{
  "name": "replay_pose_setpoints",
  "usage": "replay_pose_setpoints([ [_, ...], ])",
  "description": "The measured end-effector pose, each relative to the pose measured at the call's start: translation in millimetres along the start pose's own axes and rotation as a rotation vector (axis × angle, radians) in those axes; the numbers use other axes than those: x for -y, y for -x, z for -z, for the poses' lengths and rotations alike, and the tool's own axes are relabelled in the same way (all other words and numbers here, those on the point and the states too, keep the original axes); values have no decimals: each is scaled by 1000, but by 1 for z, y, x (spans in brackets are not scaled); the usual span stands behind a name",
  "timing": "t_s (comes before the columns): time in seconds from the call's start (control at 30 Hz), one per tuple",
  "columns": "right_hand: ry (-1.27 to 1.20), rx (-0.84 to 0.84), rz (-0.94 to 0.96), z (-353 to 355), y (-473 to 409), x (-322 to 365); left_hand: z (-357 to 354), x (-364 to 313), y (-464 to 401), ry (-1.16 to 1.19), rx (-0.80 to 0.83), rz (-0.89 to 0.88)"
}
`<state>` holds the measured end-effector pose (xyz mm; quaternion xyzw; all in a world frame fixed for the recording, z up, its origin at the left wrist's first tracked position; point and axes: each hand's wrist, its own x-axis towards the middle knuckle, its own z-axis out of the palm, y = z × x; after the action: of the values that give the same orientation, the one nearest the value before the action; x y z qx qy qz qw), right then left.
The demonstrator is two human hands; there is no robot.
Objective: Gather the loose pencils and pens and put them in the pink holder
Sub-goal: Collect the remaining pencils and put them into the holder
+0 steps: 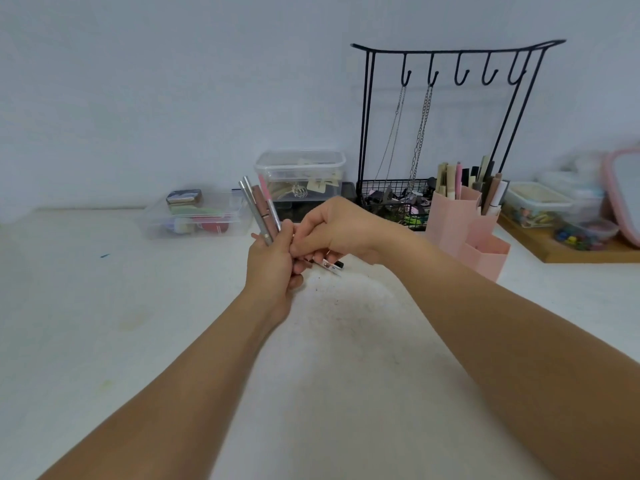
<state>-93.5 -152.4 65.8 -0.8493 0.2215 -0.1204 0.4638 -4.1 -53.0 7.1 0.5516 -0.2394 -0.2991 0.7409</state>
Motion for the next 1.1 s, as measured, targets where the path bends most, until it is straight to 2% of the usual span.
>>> replay_pose_setpoints([
  [0.07,48,-103,-16,10,-2,-6,1,-1,-1,16,-41,-4],
  [0.17,359,-265,-14,21,-11,-22,2,-2,-3,25,-109,16],
  [0.23,507,-258,-71,19,-15,-29,1,-3,-2,29,-132,37],
  [0.3,545,-225,-131,14,-17,-32,0,-4,-2,25,-130,55],
  [0.73,576,-148,-238,3,-12,-27,-2,-6,2,-24,-85,63],
  [0.83,509,-149,-290,5,-11,-29,-2,-5,1,-23,-76,71],
  [0.93,303,-144,-307,15,-11,-29,-1,-5,1,-8,-57,79],
  [1.03,-20,-99,-237,26,-6,-17,-2,-7,3,5,-31,72],
  [1.1,-151,-57,-151,27,-2,-5,-2,-7,4,5,-20,70],
])
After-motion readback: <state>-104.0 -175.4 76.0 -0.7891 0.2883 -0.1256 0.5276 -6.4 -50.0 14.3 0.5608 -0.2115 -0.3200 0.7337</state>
